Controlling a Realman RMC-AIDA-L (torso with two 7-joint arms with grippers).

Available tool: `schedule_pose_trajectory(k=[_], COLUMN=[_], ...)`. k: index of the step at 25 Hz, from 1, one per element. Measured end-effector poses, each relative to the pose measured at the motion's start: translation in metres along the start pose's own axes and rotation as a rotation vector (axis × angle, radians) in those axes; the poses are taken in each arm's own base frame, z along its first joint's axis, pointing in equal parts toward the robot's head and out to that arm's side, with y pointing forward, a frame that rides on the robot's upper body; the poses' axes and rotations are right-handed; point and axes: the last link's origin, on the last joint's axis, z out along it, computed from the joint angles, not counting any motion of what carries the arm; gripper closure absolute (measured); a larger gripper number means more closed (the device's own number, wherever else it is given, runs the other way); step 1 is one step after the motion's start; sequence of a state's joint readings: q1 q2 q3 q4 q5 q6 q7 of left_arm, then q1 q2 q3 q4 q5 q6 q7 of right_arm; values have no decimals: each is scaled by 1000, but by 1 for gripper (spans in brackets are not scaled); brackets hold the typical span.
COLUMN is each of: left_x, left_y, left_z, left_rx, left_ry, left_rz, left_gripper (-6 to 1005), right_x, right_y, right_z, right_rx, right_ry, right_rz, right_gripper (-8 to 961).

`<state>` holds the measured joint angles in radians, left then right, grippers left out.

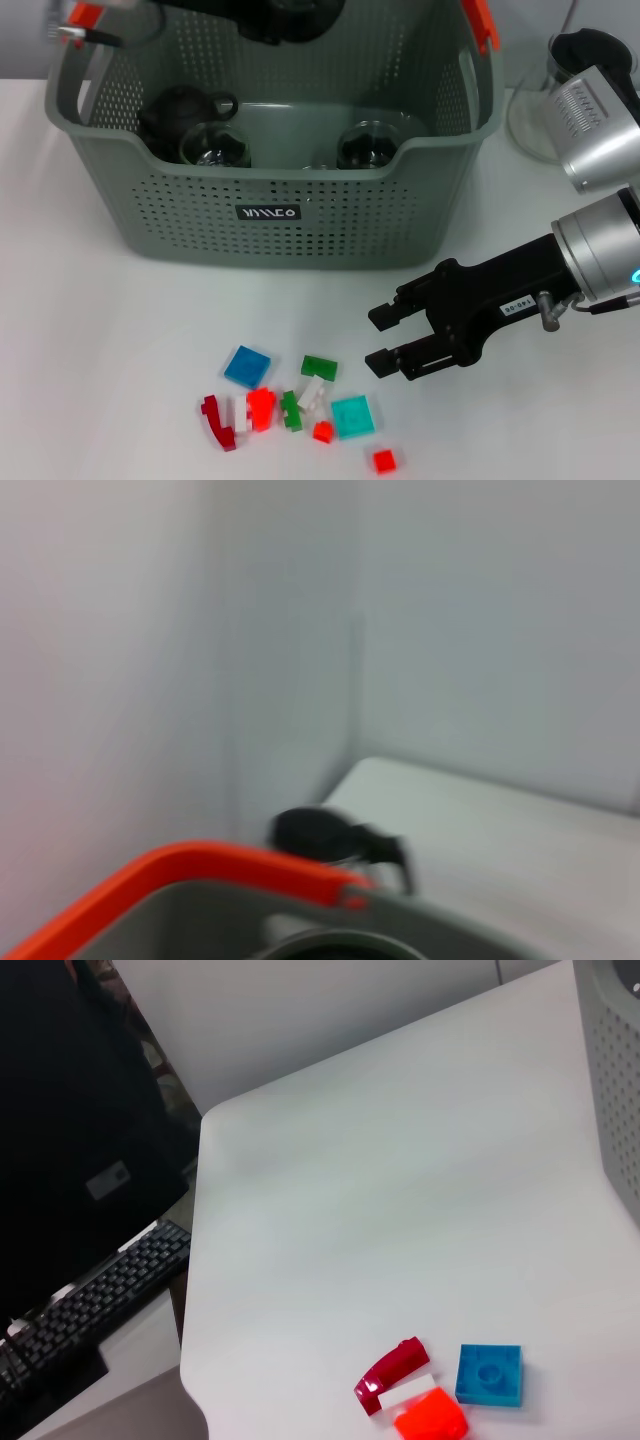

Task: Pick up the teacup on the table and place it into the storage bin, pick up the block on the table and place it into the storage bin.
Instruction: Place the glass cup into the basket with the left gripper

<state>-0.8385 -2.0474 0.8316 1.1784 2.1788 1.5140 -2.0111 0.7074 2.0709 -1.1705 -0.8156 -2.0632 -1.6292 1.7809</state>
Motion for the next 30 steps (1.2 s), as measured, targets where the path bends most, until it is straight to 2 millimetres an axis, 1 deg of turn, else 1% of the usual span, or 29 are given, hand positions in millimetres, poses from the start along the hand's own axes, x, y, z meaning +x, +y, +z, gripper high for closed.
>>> schedule_pose_trajectory(k=[3,5,7,11,16,20,30], left_x=[-5,-12,-18,-24,-32,-35,-39], left_y=[-12,-15,-17,-13,-4,-1,1], left_z=[25,41,54,76,93,99,97], left_rx=[63,92,122,171,197,208,200], left_ry=[-60,-113,-152,-211,-280,-304,-309], left_rz=[-16,-20,-10,47,108,121,110], left_gripper=[954,954,954,955,954,953,872], right_x=[0,0,0,0,1,2,2], right_y=[0,0,0,0,0,-1,-1], right_z=[0,0,0,0,0,-1,0], right_rx=[0,0,0,0,2,5,5], right_ry=[0,0,0,0,3,8,10], right_rz=[0,1,1,1,2,4,6], right_gripper=[328,328,328,328,328,328,329])
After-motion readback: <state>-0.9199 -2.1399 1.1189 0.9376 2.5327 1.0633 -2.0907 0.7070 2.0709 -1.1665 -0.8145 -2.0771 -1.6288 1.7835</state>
